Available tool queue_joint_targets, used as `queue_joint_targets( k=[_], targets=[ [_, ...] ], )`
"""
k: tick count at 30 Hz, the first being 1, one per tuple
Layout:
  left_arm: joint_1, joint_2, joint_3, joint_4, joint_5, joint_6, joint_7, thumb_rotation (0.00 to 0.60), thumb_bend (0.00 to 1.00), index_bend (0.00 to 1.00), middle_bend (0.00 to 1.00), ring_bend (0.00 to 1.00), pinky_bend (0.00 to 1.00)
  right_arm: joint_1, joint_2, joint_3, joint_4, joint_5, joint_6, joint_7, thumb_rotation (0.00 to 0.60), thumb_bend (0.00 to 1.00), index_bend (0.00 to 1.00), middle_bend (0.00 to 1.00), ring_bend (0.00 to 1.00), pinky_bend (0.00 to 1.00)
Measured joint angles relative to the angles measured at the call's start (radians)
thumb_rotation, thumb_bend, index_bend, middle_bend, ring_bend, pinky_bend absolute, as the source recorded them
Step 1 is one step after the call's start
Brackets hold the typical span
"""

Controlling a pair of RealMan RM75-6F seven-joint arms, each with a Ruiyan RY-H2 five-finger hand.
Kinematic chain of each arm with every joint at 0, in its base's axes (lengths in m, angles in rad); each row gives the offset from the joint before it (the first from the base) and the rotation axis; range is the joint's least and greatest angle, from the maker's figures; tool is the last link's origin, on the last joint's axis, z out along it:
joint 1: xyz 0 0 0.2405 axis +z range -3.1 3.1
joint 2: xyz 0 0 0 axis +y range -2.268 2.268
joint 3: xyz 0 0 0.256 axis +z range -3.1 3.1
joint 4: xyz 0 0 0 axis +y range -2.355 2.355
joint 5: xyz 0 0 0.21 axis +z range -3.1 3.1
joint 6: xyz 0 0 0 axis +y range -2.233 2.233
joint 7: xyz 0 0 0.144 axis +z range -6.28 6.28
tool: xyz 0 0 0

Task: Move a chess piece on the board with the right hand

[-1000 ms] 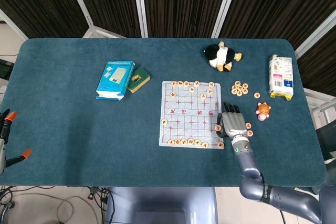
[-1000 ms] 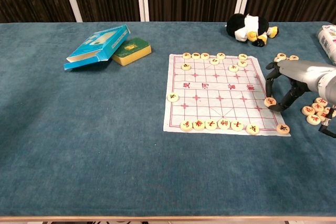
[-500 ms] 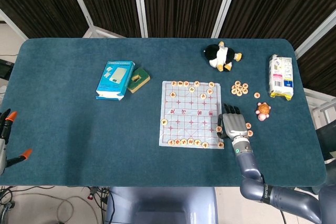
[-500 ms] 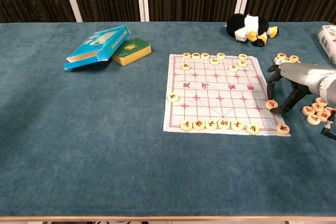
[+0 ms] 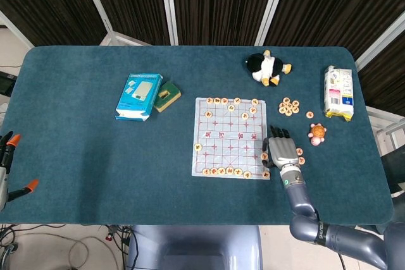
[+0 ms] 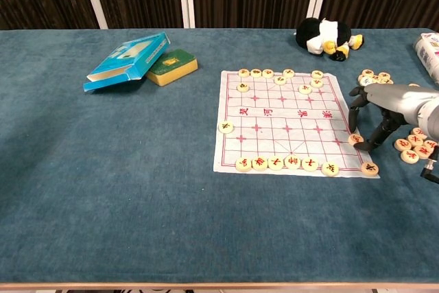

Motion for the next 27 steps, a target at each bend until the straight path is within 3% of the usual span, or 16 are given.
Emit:
queue_joint_targets(
  k=[14,22,27],
  targets=[
    [-0.002,-0.002,-0.001,0.002,-0.003,-0.004,0.001,0.600,0.05,0.01,0.00,0.00,0.05,-0.001,0.042,0.008,-0.074,-0.016,0.021,0.007,0.600,0.35,0.32,0.00,0.00,0.02],
    [-0.001,0.002,-0.001,0.000,-0.004,-0.003,-0.005,0.600,0.05,0.01,0.00,0.00,0.05,-0.064,0.217,0.022,-0.340,-0.127,0.142,0.051,0.600,0.34,0.25,0.00,0.00,0.02],
    [-0.002,0.000,0.002,0.001,0.000,-0.006,-0.002,0.600,0.05,0.01,0.00,0.00,0.05,-0.167,0.340,-0.022,-0.458,-0.291,0.249,0.124,0.600,0.34,0.19,0.00,0.00,0.02]
  ],
)
